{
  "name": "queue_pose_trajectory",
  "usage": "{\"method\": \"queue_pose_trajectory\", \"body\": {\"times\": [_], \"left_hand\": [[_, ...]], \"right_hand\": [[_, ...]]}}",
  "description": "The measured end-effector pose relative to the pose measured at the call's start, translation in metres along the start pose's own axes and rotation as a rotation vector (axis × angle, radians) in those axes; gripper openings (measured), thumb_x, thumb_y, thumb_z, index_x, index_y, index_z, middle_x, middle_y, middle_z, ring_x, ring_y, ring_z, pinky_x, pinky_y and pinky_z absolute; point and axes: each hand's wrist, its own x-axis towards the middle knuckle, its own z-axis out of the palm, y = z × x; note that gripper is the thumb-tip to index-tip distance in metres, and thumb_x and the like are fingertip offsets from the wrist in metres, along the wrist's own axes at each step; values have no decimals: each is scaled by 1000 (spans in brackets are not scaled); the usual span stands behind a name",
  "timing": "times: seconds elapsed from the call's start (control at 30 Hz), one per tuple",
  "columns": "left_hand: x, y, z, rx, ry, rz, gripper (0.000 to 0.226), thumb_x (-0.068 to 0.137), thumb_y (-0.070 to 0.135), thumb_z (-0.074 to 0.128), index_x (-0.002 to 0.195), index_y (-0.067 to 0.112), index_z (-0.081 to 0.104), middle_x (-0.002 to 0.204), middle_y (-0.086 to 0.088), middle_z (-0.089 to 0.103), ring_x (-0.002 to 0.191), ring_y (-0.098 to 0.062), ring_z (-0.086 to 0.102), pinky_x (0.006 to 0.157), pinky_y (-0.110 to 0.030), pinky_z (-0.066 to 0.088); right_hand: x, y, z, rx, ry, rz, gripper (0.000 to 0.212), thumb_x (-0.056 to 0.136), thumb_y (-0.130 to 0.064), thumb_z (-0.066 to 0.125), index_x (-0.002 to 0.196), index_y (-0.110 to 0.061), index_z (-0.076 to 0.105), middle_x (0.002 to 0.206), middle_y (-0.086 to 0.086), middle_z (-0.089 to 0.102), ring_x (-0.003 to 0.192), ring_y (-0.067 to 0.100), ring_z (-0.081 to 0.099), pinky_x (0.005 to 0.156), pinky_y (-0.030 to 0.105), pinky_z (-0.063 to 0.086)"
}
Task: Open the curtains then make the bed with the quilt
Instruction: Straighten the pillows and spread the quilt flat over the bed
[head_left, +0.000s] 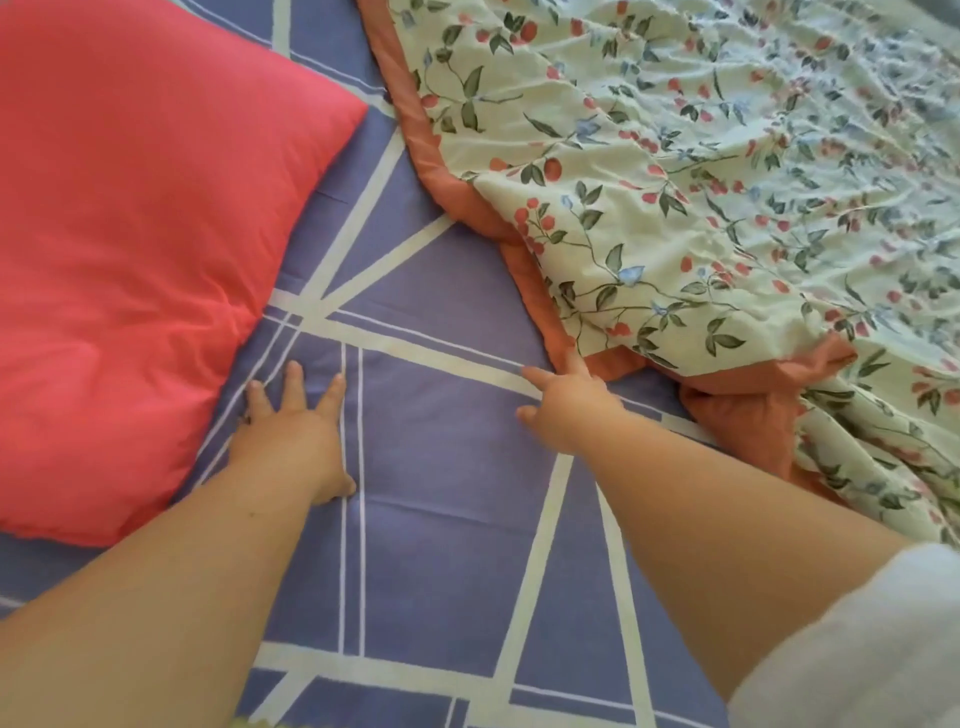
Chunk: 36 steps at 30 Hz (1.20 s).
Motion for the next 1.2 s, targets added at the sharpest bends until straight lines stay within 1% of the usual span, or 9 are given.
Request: {"method": "queue_pose_trajectory", "body": {"times": [0.13, 0.23, 0.4, 0.57, 0.7, 0.8, 0.87, 0.97, 1.2], "left_hand": [[3, 4, 2, 19, -28, -19, 120, 69, 46, 75, 144, 38, -18, 153, -2, -31, 141, -43, -15, 114, -52, 22], [3, 5, -2, 42, -59, -13, 119, 70, 47, 74, 145, 36, -17, 154, -3, -29, 140, -45, -15, 113, -51, 23], [-4, 1, -41, -66, -156, 16, 97, 76, 67, 56, 149, 32, 1, 159, -6, -9, 144, -39, 5, 115, -48, 20], [-54, 13, -83, -1190, -274, -57, 62, 78, 68, 51, 128, 32, 50, 129, -5, 55, 102, -28, 57, 87, -43, 49], [-97, 19, -133, -1473, -217, 54, 29, 84, 42, 63, 92, 14, 66, 65, -6, 66, 46, -21, 61, 46, -29, 49], [-131, -6, -179, -1337, 60, 87, 8, 83, 16, 60, 84, 11, 66, 64, -9, 61, 50, -23, 53, 46, -25, 40], [-158, -32, -209, -1197, 231, 170, 15, 84, 22, 57, 87, 12, 68, 72, -7, 63, 60, -24, 54, 53, -27, 41], [-196, -70, -244, -921, 435, 208, 21, 88, 29, 50, 93, 17, 67, 89, -6, 66, 78, -27, 57, 65, -31, 42], [-238, -166, -250, -640, 474, -3, 37, 87, 5, 40, 118, 11, 59, 118, -15, 61, 105, -33, 57, 90, -37, 46]], "right_hand": [[23, 11, 10, 32, 15, 57, 63, 91, -36, 43, 148, -27, 18, 157, 3, 5, 136, 37, 19, 108, 47, 30], [26, 13, 2, 104, 63, 93, 52, 89, -17, 39, 141, -12, 33, 144, 9, 32, 128, 35, 34, 102, 42, 35], [-13, -24, -23, 431, -35, -87, 37, 90, -16, 42, 124, -15, 58, 114, 13, 64, 107, 32, 59, 89, 37, 46], [-92, -87, -40, 957, -106, -272, 33, 91, -8, 46, 116, -15, 65, 79, 3, 62, 74, 22, 56, 82, 41, 51], [-142, -126, -73, 1098, -113, -426, 29, 85, -5, 47, 94, -14, 73, 64, -3, 66, 63, 13, 59, 81, 35, 57], [-182, -162, -101, 1162, -95, -530, 25, 81, 0, 43, 90, 8, 65, 81, 27, 66, 74, 30, 61, 88, 54, 52], [-209, -188, -118, 1249, -102, -561, 25, 81, 5, 43, 93, 11, 64, 93, 37, 63, 86, 42, 62, 92, 58, 48], [-245, -227, -135, 1273, -121, -644, 18, 81, -5, 51, 83, -11, 68, 90, 18, 66, 93, 37, 61, 96, 57, 46], [-307, -304, -132, 1109, -279, -707, 21, 84, 3, 54, 99, -2, 67, 111, 32, 62, 93, 31, 58, 99, 49, 45]]}}
